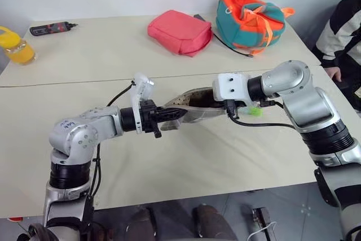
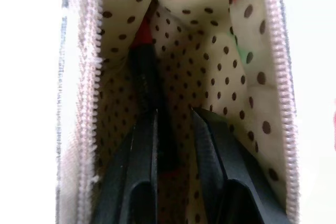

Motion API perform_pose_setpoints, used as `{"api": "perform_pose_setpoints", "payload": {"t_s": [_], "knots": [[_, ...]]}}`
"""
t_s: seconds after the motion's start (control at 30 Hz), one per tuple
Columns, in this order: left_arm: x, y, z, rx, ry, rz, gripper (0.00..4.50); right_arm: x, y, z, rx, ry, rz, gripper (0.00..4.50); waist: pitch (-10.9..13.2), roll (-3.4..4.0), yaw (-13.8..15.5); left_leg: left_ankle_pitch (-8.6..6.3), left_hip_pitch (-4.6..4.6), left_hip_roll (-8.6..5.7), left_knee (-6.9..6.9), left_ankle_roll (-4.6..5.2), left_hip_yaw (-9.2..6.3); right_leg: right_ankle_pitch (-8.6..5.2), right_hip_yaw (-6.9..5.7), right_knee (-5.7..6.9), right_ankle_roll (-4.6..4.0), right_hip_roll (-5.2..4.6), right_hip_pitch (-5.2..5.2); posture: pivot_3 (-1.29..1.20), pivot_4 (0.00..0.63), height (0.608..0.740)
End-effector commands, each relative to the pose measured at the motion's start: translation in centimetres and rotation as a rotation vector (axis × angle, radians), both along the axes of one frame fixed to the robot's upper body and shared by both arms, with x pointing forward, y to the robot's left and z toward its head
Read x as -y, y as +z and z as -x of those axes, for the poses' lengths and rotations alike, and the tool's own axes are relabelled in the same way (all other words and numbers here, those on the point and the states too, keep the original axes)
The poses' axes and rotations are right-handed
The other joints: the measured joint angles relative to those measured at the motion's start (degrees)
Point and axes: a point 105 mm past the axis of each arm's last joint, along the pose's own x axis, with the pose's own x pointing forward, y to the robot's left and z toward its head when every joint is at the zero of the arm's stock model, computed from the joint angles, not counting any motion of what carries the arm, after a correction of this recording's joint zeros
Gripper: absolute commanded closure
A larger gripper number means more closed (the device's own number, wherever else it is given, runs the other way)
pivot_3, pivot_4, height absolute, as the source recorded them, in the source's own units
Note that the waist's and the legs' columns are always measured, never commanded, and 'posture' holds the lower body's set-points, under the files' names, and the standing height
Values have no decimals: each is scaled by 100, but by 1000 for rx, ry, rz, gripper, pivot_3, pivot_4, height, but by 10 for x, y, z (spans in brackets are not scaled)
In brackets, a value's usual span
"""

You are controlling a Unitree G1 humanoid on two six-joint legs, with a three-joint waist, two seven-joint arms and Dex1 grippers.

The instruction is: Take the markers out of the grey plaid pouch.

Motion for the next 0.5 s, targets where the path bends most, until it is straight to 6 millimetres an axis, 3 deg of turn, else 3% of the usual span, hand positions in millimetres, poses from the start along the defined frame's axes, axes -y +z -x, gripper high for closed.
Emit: {"api": "perform_pose_setpoints", "payload": {"t_s": [0.03, 0.1, 0.27, 0.4, 0.5], "knots": [[-1, -1, 12, -63, -45, 23, 4500, -9, 6, 12, -27, 50, 16, 3458, 0, 0, -3, 0, 0, 1, 0, 0, 0, 0, 0, 0, 0, 0, 0, 0, 150, 740], [0, -10, 13, -74, -20, -5, 4500, -17, -12, 15, -55, 68, 39, 3458, 0, 0, -3, 0, 2, 0, 0, 0, -2, 0, 0, 0, 0, 0, 2, 0, 150, 740], [-5, -23, 3, -90, 96, -1, 4500, -14, -44, 1, -22, 39, 141, 3458, 0, -1, 19, 0, -2, -4, 9, 0, -3, 0, 1, -4, 0, -5, 4, 0, 150, 740], [-6, -38, 4, -68, 134, -71, 4500, -17, -53, 2, -72, 28, 145, 3458, 0, -1, 15, -1, 1, -5, 13, 3, -1, 1, 2, -9, 1, -6, 12, 0, 150, 740], [-6, -33, 2, -56, 152, -26, 4500, -23, -48, 7, -99, 50, 101, 3458, 0, -1, 18, -1, 3, -3, 12, 3, -2, 1, 1, -8, 1, -2, 17, 0, 150, 740]]}}
